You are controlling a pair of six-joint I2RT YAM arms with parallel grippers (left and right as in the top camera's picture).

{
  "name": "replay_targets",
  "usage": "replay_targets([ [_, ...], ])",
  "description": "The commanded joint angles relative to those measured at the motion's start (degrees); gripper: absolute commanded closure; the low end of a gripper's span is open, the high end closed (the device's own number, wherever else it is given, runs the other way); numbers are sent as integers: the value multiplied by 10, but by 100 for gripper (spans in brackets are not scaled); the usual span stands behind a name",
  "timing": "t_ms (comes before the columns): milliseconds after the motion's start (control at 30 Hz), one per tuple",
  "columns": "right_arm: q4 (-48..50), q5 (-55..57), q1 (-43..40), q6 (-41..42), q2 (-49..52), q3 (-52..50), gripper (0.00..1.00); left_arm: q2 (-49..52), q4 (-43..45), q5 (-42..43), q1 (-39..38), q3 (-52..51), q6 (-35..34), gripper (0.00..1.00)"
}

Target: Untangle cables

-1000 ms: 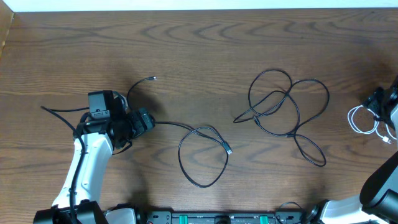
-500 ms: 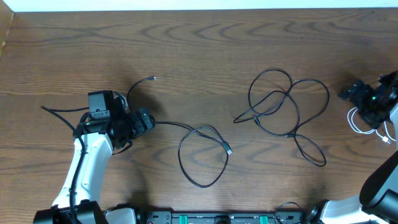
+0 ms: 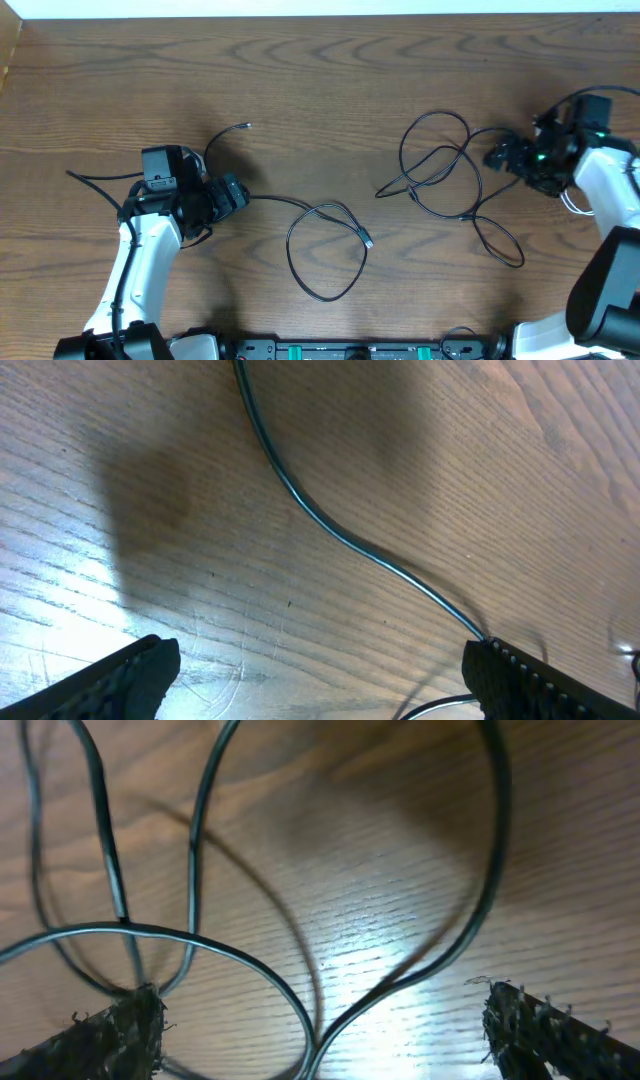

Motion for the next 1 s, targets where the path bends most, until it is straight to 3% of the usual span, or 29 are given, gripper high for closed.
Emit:
replay_targets([
  [0, 17, 53, 31, -18, -1, -16, 1, 3, -1, -6, 1, -4, 1, 4],
  [433, 132, 40, 87, -16, -1, -83, 1, 3, -1, -6, 1, -4, 1, 4],
  [733, 190, 40, 90, 82, -1, -105, 1, 3, -1, -6, 1, -4, 1, 4],
  [967, 190, -27, 90, 84, -1, -105, 1, 3, -1, -6, 1, -4, 1, 4],
])
